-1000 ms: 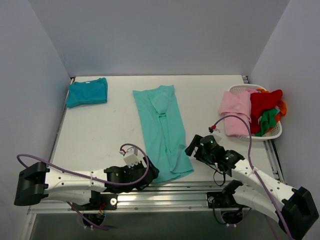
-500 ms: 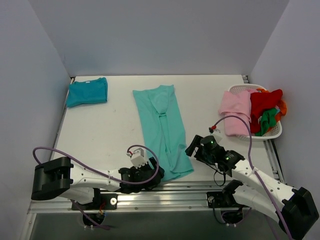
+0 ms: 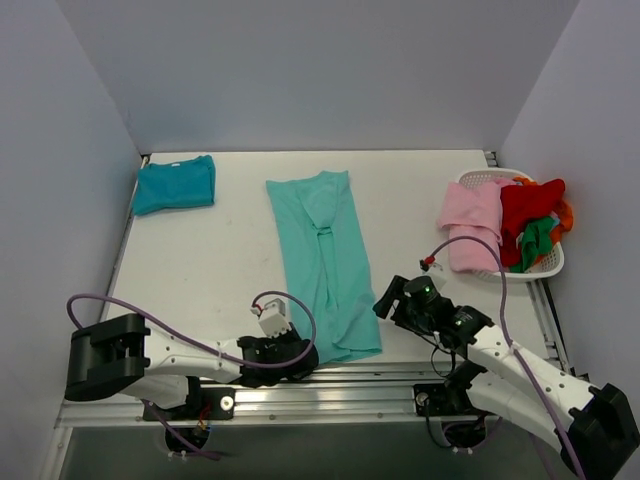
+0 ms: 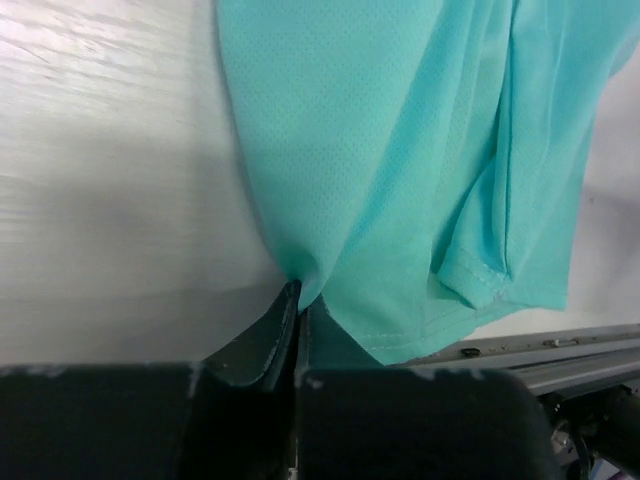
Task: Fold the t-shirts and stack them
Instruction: Fold the tshirt
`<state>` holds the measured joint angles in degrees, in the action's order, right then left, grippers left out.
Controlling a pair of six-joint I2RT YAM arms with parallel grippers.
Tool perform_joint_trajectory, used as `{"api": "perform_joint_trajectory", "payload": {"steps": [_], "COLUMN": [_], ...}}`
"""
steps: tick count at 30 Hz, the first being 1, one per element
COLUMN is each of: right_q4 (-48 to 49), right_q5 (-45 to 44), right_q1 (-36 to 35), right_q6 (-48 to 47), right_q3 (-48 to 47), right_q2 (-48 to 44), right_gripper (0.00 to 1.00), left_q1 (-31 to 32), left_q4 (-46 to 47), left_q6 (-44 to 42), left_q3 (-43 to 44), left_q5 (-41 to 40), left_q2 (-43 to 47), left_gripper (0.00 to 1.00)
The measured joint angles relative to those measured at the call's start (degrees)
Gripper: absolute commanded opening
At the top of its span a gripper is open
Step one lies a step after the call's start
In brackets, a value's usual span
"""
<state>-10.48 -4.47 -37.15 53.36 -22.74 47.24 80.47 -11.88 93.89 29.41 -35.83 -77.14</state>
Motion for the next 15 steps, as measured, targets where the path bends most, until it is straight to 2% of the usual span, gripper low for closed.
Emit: {"api": "perform_joint_trajectory", "payload": {"steps": [7,8,10,15], "right_q4": [0.42,0.31,0.31,2.29], "right_q5": [6.03,6.73,7.80,8.59], "right_q1": [-1.68,-2.27,-3.32,-5.55], "right_q6": [3.85,4.66,6.36,10.91], "right_q3": [5.05,5.90,7.50,11.89], "right_q2": [-6.08,-6.82,-8.44,-12.57], "right_gripper": [0.61,0.55,0.52,0.51], "left_q1": [-7.08,-7.65,-8.35,-9.07], "left_q4": [0.90,0.96,1.27,4.11], "left_q6": [-1.70,-2.12,-2.99,-4.70], "left_q3": [-5.22,-5.25,-5.25,-4.70], "left_q5": [0.22,0.22,0.28,0.26], "left_q2": [5.84,5.86,5.79,3.67], "left_gripper": [0.02,0.02,0.02,0.02]}}
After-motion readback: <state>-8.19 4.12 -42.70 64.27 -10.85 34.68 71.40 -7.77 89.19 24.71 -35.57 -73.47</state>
